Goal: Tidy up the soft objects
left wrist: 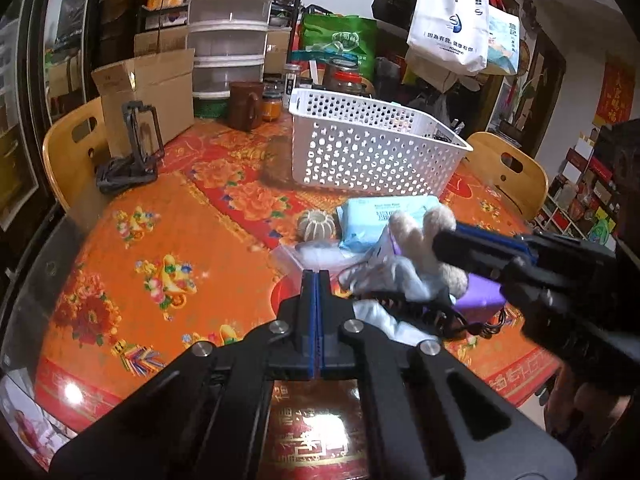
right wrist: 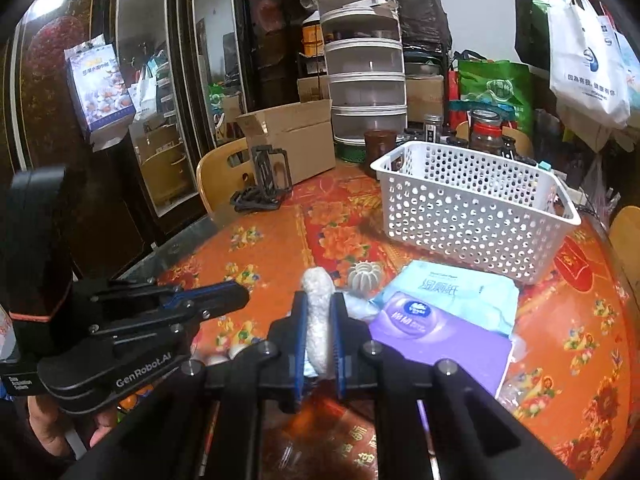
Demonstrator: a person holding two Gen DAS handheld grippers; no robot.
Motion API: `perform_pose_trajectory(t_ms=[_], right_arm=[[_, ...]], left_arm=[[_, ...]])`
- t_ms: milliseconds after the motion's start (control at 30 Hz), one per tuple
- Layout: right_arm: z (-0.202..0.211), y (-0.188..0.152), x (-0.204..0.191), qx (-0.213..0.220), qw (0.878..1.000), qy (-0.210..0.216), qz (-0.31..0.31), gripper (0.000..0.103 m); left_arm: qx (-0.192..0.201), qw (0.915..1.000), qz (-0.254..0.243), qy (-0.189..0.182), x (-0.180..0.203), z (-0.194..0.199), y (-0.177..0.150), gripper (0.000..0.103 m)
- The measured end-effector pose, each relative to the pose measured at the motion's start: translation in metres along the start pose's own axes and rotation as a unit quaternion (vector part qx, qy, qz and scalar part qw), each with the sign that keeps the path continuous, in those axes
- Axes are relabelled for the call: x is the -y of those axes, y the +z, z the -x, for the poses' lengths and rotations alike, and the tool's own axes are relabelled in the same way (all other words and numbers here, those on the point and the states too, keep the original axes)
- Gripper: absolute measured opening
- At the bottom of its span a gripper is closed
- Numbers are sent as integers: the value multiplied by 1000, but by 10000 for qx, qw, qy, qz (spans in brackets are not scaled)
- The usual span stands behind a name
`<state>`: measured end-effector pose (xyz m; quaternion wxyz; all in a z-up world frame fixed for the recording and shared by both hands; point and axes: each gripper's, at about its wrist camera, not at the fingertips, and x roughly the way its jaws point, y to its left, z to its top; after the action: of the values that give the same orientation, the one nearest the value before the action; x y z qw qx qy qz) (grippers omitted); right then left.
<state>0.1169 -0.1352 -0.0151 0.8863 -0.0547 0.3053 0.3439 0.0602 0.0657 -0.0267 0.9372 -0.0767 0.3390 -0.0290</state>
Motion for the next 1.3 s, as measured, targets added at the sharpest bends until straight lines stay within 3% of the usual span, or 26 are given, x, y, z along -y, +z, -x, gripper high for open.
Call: perform_pose_trajectory(t_ms=[167,233,300,367,500,667,700,733,800,867,1300], right_arm=[[-5,-9,10,-118,9997,26,-194,10],[-4,-14,10,-107,9996,42,-262,10],[-2,-18,11,-86,9995,40,-317,10],[-2,-21,13,-88,9993,39,-365,10],[1,-23,15,-73,9991,-8,-423,10],[2,-23,15,-68,9990,-21,-450,10],[2,-23,15,-68,9990,-20,-449,10],[1,-23,15,-68,9989,-18,-455,10],[2,-24,15,-66,9989,-19,-470,10],[2,-25,15,-68,9988,-19,-483,10],[8,-25,14,-24,9989,-85,-457,10]], left_arm=[[-301,9992,71,-255,-9,-8,-22,3],[-507,9972,217,-507,-13,-13,-34,17],[-649,9953,329,-636,-15,-17,-45,56],[-656,9961,337,-485,-14,-19,-53,63],[-575,9962,363,-549,-8,-14,-59,65],[-596,9946,467,-705,1,-14,-61,64],[-604,9942,525,-721,0,-17,-59,60],[-595,9934,622,-761,-1,-18,-59,54],[-516,9926,726,-828,-2,-17,-58,22],[-492,9921,738,-892,-2,-18,-56,15],[-33,9976,337,-596,6,7,-33,11]])
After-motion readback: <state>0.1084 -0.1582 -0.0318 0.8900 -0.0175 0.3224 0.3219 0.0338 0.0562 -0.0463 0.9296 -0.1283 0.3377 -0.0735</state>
